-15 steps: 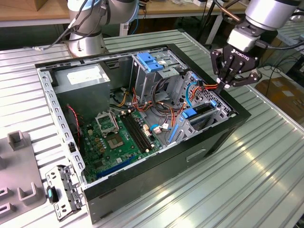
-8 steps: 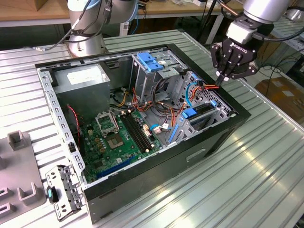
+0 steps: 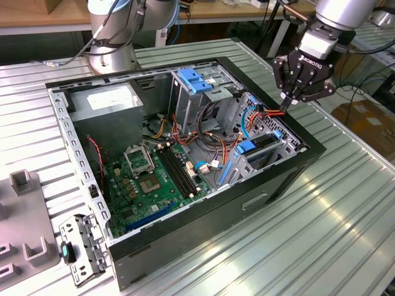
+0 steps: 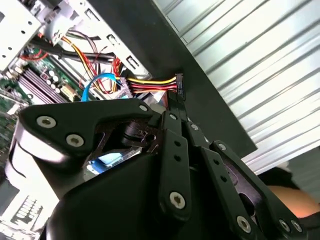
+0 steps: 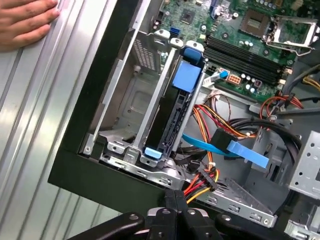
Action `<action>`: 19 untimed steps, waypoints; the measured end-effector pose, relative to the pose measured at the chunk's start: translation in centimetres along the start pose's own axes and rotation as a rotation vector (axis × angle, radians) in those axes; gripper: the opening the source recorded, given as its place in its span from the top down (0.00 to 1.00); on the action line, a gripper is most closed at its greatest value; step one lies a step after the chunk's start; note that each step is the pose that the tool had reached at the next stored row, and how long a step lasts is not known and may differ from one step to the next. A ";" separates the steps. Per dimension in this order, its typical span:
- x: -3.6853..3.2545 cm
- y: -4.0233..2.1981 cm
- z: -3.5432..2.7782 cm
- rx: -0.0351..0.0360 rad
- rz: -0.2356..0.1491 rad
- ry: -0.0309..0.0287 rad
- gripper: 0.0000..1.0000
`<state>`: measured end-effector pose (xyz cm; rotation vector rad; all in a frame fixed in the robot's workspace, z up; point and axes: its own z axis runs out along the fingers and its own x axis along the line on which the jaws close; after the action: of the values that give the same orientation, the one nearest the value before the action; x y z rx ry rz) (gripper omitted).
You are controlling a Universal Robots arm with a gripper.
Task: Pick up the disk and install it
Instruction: 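Insert the first disk wire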
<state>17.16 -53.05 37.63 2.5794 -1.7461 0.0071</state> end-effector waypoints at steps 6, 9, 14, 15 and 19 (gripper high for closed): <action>0.05 -0.13 0.00 0.0026 -0.137 0.0026 0.89; 0.08 -0.21 0.00 0.0034 -0.181 0.0035 0.89; 0.13 -0.33 0.00 0.0052 -0.277 0.0053 0.89; 0.14 -0.36 -0.01 0.0058 -0.310 0.0061 0.89; 0.18 -0.45 0.01 0.0078 -0.413 0.0080 0.89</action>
<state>17.65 -53.05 37.62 2.8844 -1.1800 0.0155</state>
